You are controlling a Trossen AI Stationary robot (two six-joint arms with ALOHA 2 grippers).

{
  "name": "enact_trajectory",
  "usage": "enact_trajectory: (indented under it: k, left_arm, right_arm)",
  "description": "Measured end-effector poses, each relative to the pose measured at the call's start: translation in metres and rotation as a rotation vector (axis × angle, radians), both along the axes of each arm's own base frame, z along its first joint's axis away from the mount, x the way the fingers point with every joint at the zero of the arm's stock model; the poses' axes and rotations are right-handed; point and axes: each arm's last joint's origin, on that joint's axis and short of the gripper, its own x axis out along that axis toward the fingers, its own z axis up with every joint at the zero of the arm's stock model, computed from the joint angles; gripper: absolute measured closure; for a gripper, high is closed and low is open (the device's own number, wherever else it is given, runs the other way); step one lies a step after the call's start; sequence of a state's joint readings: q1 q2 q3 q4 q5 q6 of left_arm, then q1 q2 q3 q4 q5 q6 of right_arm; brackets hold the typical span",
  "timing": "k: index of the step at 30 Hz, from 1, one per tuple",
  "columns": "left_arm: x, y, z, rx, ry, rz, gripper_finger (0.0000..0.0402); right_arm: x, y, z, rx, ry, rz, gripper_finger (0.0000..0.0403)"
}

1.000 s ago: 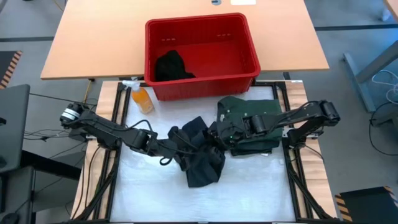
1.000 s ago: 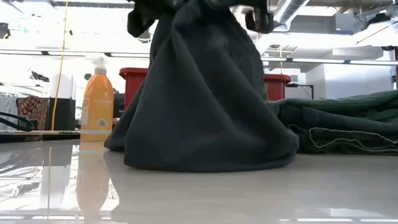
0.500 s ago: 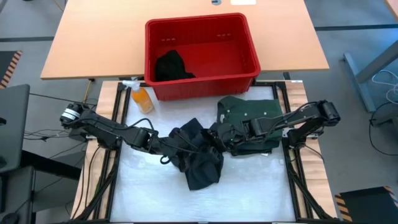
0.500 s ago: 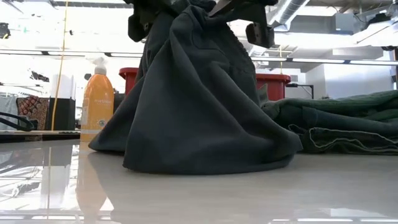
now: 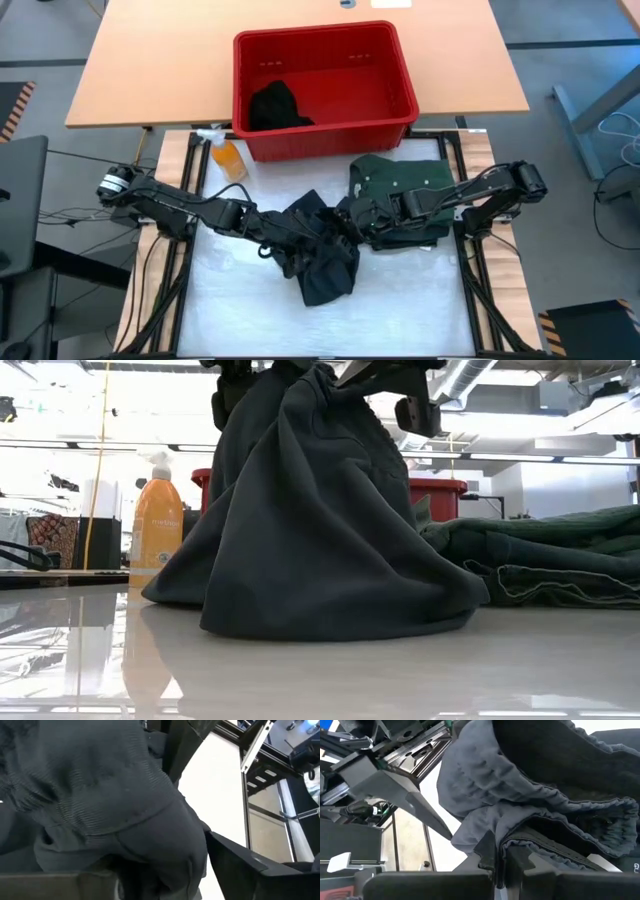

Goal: Fold Laundry from Bin
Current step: Fold the black short

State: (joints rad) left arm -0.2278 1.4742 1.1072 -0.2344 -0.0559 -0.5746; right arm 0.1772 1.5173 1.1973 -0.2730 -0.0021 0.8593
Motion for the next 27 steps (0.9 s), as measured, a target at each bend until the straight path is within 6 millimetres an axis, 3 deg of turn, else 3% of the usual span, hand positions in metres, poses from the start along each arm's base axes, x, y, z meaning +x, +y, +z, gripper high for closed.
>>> enact_trajectory:
  k: [8, 27]
  left_arm:
    - [0.001, 0.001, 0.001, -0.025, -0.007, 0.000, 0.0165]
    - [0.007, 0.003, -0.009, -0.028, 0.021, 0.159, 0.0175]
  right_arm:
    - [0.002, -0.001, 0.002, 0.024, -0.022, -0.022, 0.0370]
    - [0.008, -0.003, 0.012, 0.084, -0.138, -0.095, 0.0369]
